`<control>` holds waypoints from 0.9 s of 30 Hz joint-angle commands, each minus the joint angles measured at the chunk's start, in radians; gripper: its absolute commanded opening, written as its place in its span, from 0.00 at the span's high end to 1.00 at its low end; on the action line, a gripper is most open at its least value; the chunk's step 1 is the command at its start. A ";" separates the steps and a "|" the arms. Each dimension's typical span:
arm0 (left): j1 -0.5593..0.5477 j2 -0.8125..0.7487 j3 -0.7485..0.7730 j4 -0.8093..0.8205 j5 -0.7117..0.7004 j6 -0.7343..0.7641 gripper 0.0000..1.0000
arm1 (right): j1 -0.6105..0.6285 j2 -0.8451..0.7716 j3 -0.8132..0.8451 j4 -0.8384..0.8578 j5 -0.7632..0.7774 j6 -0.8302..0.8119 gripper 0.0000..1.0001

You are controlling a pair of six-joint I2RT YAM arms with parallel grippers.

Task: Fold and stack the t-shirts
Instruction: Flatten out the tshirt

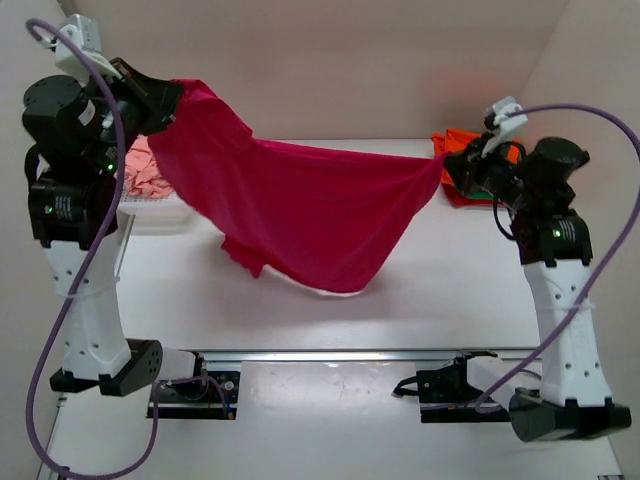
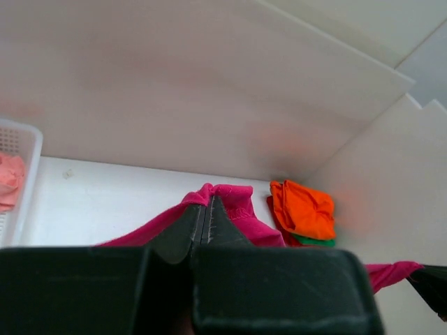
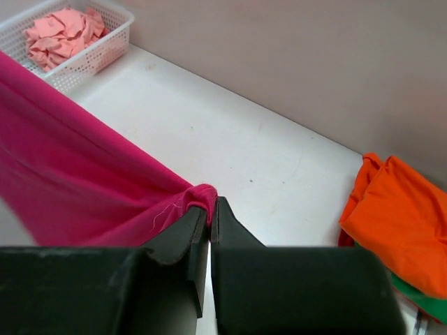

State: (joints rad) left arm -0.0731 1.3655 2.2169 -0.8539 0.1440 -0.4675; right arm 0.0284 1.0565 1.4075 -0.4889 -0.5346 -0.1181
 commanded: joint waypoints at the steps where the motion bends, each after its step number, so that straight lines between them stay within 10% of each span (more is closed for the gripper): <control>1: 0.007 0.150 -0.032 -0.028 0.037 -0.002 1.00 | 0.019 0.179 0.105 -0.053 0.073 -0.040 1.00; 7: 0.019 0.360 0.125 -0.096 -0.052 0.046 1.00 | 0.067 0.269 0.157 0.106 0.264 -0.052 1.00; 18: 0.053 0.172 0.149 0.142 -0.018 -0.007 1.00 | 0.021 0.106 0.177 0.395 0.180 -0.113 1.00; 27: -0.010 -0.192 -0.432 0.203 -0.055 0.029 1.00 | 0.015 -0.044 -0.098 0.349 0.047 -0.181 1.00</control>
State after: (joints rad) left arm -0.0689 1.2072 1.9823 -0.6483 0.1181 -0.4530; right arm 0.0555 1.0325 1.4208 -0.1326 -0.4278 -0.2611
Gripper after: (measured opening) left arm 0.023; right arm 0.008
